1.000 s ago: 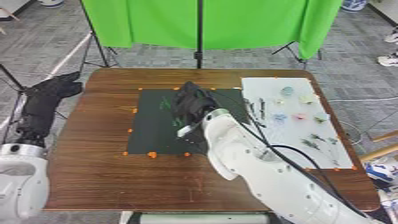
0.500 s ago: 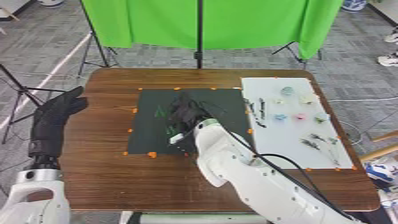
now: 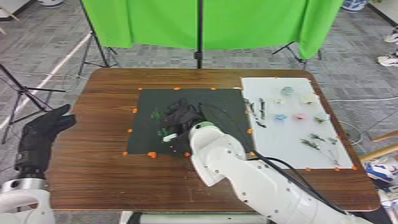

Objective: Arrange flowers

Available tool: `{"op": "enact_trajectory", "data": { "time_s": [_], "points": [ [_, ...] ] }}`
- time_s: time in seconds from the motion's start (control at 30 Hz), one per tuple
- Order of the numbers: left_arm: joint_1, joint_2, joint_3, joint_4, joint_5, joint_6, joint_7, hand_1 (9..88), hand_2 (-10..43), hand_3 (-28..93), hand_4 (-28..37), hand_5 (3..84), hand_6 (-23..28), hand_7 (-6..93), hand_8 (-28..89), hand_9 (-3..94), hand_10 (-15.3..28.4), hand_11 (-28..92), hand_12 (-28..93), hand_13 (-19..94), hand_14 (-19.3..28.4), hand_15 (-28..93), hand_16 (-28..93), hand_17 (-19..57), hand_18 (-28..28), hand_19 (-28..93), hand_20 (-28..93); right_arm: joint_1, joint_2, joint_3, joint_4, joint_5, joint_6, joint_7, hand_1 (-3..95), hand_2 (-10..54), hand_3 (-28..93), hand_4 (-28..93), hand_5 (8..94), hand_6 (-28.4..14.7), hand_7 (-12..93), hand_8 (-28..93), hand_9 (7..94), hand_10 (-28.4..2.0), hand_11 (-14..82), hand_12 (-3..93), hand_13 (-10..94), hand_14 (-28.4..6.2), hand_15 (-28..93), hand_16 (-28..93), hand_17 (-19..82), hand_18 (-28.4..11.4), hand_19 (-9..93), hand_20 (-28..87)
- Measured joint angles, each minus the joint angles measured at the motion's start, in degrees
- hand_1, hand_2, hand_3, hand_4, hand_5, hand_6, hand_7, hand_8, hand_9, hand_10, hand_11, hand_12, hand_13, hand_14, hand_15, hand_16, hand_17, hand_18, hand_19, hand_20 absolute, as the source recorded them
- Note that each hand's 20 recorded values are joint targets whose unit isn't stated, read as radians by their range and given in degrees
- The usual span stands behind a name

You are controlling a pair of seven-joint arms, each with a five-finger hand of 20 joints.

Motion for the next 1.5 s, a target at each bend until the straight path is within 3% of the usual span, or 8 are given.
{"op": "enact_trajectory", "data": {
  "time_s": [0.03,0.07,0.53,0.63,0.77,0.97,1.13,1.5],
  "points": [
    [0.0,-0.02,0.00,0.05,0.00,0.00,0.08,25.8,31.7,63,-28.3,47.4,7.3,8.7,-6,48.1,16.0,18,11,39,19.0,21,-2,9.9,12.0,13,17,0.1,-0.1,-0.1,0.2,0.3,0.4,0.0,72.7,-9.5,40,7,68.6,-7.7,44,18,93.1,-13.4,23.9,34.6,94,-1.1,53,12,78,-2.8,82,23],
    [0.0,-0.05,0.02,0.10,0.00,0.00,0.14,25.8,31.7,63,-28.3,47.4,7.3,8.7,-6,48.2,16.0,18,11,39,19.0,21,-3,9.8,12.0,13,17,0.2,-0.2,-0.3,0.3,0.8,0.7,0.0,70.7,-9.5,47,2,68.5,-7.8,44,18,93.1,-13.5,23.0,34.1,94,-1.4,52,12,78,-2.8,82,22],
    [-0.9,-0.57,2.01,0.40,0.46,-0.57,0.37,25.4,30.4,64,-28.3,47.2,7.1,8.8,-6,48.0,16.1,18,11,39,18.9,21,-3,9.6,12.0,13,16,0.5,-0.9,-2.2,2.6,2.8,1.7,0.7,71.2,-9.5,47,-3,66.8,-7.1,44,18,93.3,-13.0,17.4,31.8,94,-1.9,48,11,77,-3.2,80,17],
    [-1.1,-0.59,2.18,0.40,0.50,-0.72,0.37,25.0,27.3,64,-28.3,47.1,7.3,8.5,-6,47.8,16.0,18,11,38,19.0,21,-3,9.5,12.1,13,16,0.5,-1.0,-2.3,2.9,3.2,2.0,1.2,69.4,-9.5,48,-2,66.5,-7.1,43,18,93.5,-12.3,14.8,32.3,94,-2.0,46,11,77,-3.0,84,5],
    [-1.1,-0.63,2.20,0.39,0.58,-0.96,0.36,24.2,22.8,64,-28.3,46.9,7.5,8.3,-6,47.5,16.1,18,11,38,19.4,21,-3,9.4,12.1,13,16,0.5,-1.0,-2.3,2.9,4.4,2.3,1.7,64.1,-9.5,50,-2,66.6,-7.7,37,20,92.3,-13.5,15.2,30.1,94,-2.5,44,11,78,-1.8,92,-27],
    [-1.1,-0.66,2.23,0.37,0.65,-1.11,0.33,24.0,19.8,64,-28.3,46.6,7.8,7.8,-5,47.2,16.4,18,11,38,19.4,21,-2,9.2,12.2,13,16,0.4,-1.0,-2.0,2.8,6.8,2.2,1.7,54.7,-9.5,53,-4,64.3,-9.5,24,22,88.4,-16.4,21.5,19.9,94,-3.5,40,11,77,-2.0,91,-28],
    [-1.1,-0.66,2.30,0.37,0.69,-1.27,0.34,24.0,17.9,65,-28.3,46.3,7.7,7.7,-5,46.9,16.4,18,11,38,19.4,21,-2,9.1,12.3,13,16,0.1,-1.0,-1.2,2.7,8.5,1.7,1.6,40.2,-9.0,62,-6,59.6,-10.7,21,-4,85.5,-18.7,18.3,16.5,94,-5.3,36,11,76,-3.7,89,-28],
    [-1.1,-0.66,2.57,0.37,0.82,-1.75,0.37,24.3,16.4,65,-28.3,46.1,7.6,7.8,-5,46.5,16.2,18,11,38,19.4,21,-2,8.9,12.3,13,16,-0.4,-0.7,-0.5,1.9,11.4,0.5,0.1,25.6,-0.2,62,-9,54.3,-8.6,22,-4,78.4,-18.5,15.6,16.1,94,-8.5,24,18,71,-8.2,87,-26]
  ]
}}
